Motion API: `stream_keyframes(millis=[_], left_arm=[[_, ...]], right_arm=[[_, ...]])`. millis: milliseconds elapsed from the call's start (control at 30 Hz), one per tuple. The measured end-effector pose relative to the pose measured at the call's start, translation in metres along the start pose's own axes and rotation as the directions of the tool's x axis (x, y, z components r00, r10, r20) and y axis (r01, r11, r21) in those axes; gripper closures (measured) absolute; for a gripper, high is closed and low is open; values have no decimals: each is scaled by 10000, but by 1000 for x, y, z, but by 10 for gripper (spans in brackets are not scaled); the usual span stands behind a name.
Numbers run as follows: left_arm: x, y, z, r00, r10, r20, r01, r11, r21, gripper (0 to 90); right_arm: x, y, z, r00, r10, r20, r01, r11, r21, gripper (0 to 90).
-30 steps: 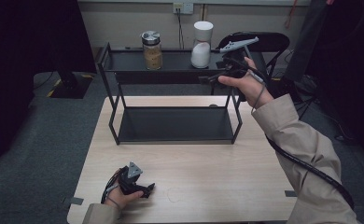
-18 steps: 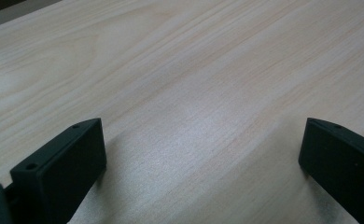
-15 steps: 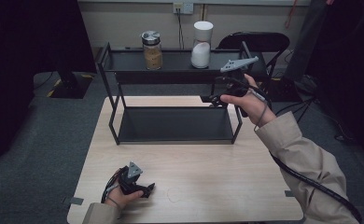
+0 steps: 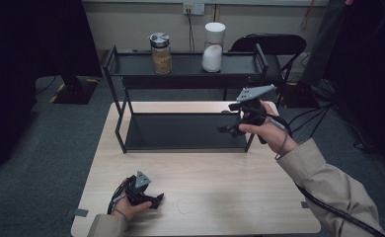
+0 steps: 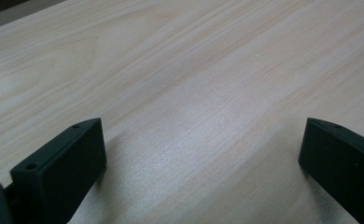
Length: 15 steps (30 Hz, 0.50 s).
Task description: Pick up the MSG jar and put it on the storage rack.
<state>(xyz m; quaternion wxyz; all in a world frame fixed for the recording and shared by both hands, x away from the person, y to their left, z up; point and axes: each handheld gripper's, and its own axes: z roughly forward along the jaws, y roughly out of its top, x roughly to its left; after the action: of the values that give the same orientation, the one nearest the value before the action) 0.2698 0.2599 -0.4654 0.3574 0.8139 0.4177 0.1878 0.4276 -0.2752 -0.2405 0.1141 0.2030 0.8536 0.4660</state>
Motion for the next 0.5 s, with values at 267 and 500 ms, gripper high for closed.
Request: stream_keyframes(millis=[267,500], left_arm=[[0,-1,0,10000,-39,1,39,10000,-38,0],[-1,-1,0,10000,-46,-12,46,10000,-36,0]], right_arm=[[6,-57,-2,9973,529,-508,-522,9985,158,0],[14,-95,0,9965,738,-387,-733,9972,149,0]])
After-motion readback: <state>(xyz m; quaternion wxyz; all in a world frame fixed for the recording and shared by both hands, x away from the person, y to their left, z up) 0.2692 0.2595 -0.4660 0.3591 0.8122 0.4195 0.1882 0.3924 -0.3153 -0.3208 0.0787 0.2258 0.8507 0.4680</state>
